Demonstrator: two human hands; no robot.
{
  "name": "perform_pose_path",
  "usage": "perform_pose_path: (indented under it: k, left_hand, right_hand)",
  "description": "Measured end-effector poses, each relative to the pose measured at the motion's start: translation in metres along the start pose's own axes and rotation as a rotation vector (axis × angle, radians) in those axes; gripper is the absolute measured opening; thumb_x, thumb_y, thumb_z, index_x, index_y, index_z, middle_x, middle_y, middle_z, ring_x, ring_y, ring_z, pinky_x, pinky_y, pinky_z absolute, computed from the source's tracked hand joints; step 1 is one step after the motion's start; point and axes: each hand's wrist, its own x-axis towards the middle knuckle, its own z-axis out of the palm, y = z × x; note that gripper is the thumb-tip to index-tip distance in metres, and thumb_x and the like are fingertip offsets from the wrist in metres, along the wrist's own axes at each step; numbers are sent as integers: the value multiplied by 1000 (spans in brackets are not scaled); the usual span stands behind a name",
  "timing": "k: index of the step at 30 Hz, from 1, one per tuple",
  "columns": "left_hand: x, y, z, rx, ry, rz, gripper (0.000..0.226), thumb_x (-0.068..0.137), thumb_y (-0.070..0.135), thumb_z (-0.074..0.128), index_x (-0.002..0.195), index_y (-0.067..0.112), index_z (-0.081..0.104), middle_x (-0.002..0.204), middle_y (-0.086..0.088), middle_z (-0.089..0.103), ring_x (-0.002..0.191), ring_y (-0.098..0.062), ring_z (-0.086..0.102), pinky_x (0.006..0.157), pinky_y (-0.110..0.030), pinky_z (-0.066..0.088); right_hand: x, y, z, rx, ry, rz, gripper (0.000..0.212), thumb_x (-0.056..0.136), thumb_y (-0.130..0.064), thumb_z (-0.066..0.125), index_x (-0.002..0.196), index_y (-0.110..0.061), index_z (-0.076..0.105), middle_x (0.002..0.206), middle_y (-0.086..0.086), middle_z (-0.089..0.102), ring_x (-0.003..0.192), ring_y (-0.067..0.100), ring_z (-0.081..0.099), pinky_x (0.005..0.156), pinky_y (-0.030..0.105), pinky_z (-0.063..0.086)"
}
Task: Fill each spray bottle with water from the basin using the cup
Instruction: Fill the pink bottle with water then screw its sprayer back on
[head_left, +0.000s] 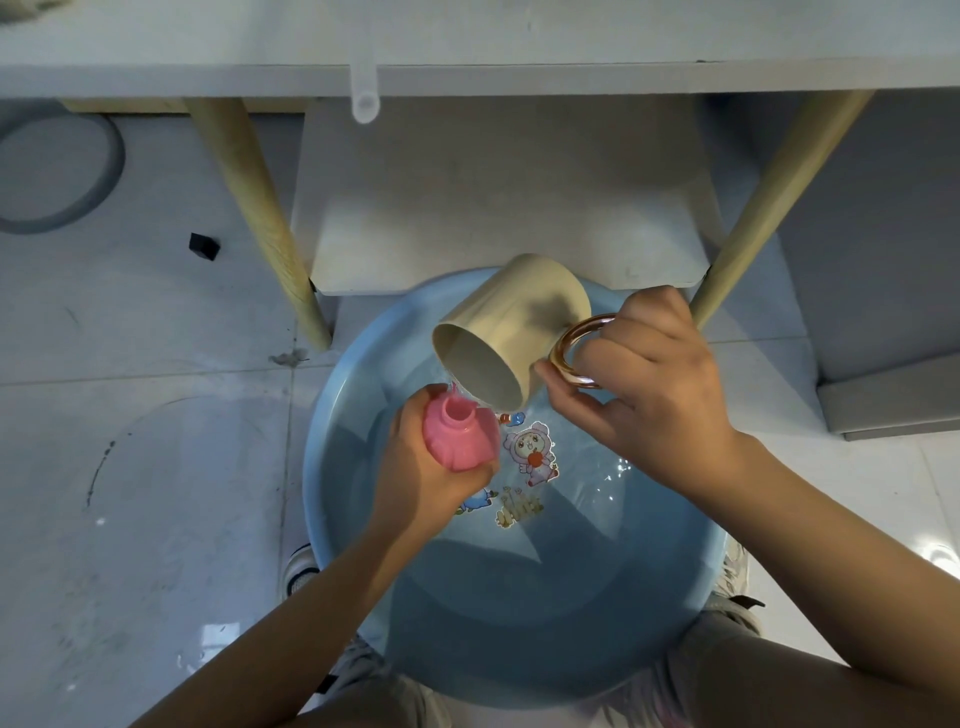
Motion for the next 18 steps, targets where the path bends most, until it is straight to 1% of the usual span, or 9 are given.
perform_pose_path:
  k: [4, 7, 13, 18]
  left_hand:
    - [0, 0, 0, 0, 7, 9, 85, 56, 23, 89, 127, 27, 42, 118, 10, 50, 99, -5, 48, 64, -1, 38]
    - [0, 0, 0, -11, 6, 10, 84, 56, 23, 89, 126, 27, 43, 116, 11, 50, 99, -5, 49, 66, -3, 37]
    - [0, -1, 1, -22, 5, 12, 82, 56, 21, 89, 122, 32, 41, 114, 11, 50, 99, -7, 49, 64, -3, 39]
    - [-1, 0, 0, -30, 4, 4, 82, 57, 19, 88, 126, 25, 45, 115, 9, 52, 99, -8, 51, 63, 1, 39]
  right_hand:
    - [-1, 0, 0, -4, -6, -22, 31, 81, -13, 71, 55, -3, 58, 56, 7, 56, 63, 21, 40, 68, 30, 35]
    - [0, -1, 0, -6, -8, -35, 31, 80, -13, 72, 54, -3, 57, 55, 7, 54, 63, 22, 39, 68, 31, 34]
    - [1, -1, 0, 2, -10, -60, 31, 80, -12, 73, 54, -4, 56, 54, 7, 52, 64, 22, 38, 67, 32, 35]
    - [2, -1, -1, 8, -8, -79, 32, 80, -12, 73, 55, -5, 55, 54, 7, 49, 64, 21, 37, 68, 31, 34]
